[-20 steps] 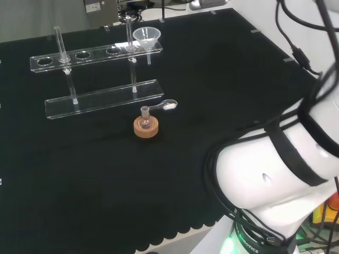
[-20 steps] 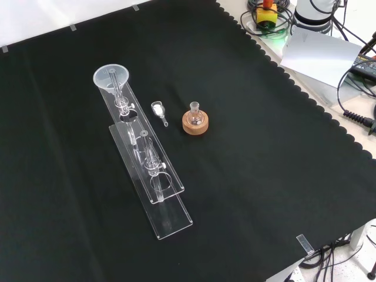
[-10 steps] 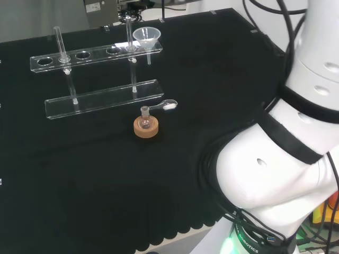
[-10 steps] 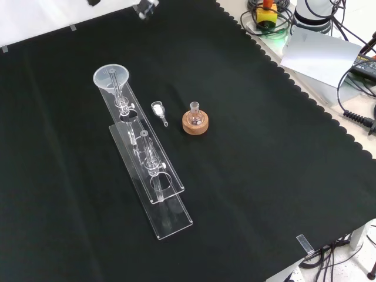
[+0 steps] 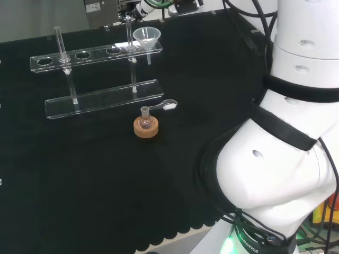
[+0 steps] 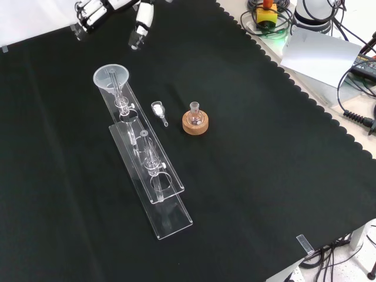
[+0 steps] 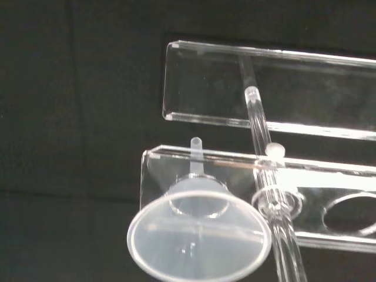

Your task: Pick up the funnel from the transparent funnel stand.

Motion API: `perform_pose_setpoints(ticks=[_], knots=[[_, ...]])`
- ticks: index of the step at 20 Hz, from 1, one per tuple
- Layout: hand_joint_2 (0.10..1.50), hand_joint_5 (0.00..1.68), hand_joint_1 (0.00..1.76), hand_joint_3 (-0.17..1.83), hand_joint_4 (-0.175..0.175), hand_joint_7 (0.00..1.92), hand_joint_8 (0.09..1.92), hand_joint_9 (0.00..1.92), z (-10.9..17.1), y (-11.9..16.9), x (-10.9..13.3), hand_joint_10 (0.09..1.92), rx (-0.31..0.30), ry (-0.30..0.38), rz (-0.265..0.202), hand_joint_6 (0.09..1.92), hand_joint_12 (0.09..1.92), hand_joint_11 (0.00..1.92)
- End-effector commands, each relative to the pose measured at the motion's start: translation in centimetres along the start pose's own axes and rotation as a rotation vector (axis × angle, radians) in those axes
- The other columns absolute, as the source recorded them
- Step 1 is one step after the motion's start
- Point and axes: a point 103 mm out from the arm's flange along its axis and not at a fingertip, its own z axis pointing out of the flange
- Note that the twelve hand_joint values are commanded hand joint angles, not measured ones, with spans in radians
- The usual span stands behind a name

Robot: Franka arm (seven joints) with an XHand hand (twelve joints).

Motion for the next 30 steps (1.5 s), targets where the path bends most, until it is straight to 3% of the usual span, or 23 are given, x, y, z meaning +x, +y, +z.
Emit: perform_pose_setpoints(ticks=[1, 9, 17, 19, 23, 28, 30], knots=[[0.88, 0.1, 0.38, 0.2, -0.022, 0.0, 0.54, 0.14, 2.4, 1.2, -1.0, 0.77, 0.066, -0.005, -0.014, 0.09, 1.46, 0.01], [0.81, 0.01, 0.35, 0.16, -0.032, 0.0, 0.34, 0.13, 4.6, 2.9, -0.9, 0.84, 0.138, -0.007, -0.033, 0.09, 1.5, 0.17], [0.8, 0.0, 0.36, 0.13, -0.033, 0.0, 0.2, 0.03, 6.2, 4.2, -0.7, 0.89, 0.165, -0.014, -0.046, 0.09, 1.5, 0.16], [0.8, 0.0, 0.36, 0.12, -0.032, 0.0, 0.13, 0.01, 6.6, 4.4, -0.8, 0.83, 0.174, -0.017, -0.056, 0.09, 1.51, 0.12], [0.79, 0.0, 0.37, 0.1, -0.03, 0.0, 0.09, 0.0, 7.0, 4.6, -0.5, 0.68, 0.179, -0.063, -0.063, 0.09, 1.53, 0.02], [0.78, 0.0, 0.39, 0.09, -0.03, 0.02, 0.09, 0.0, 7.1, 4.7, 0.0, 0.71, 0.179, -0.087, -0.071, 0.09, 1.54, 0.02], [0.78, 0.0, 0.39, 0.09, -0.03, 0.02, 0.09, 0.0, 7.1, 4.8, 0.3, 0.72, 0.181, -0.126, -0.072, 0.09, 1.54, 0.03]])
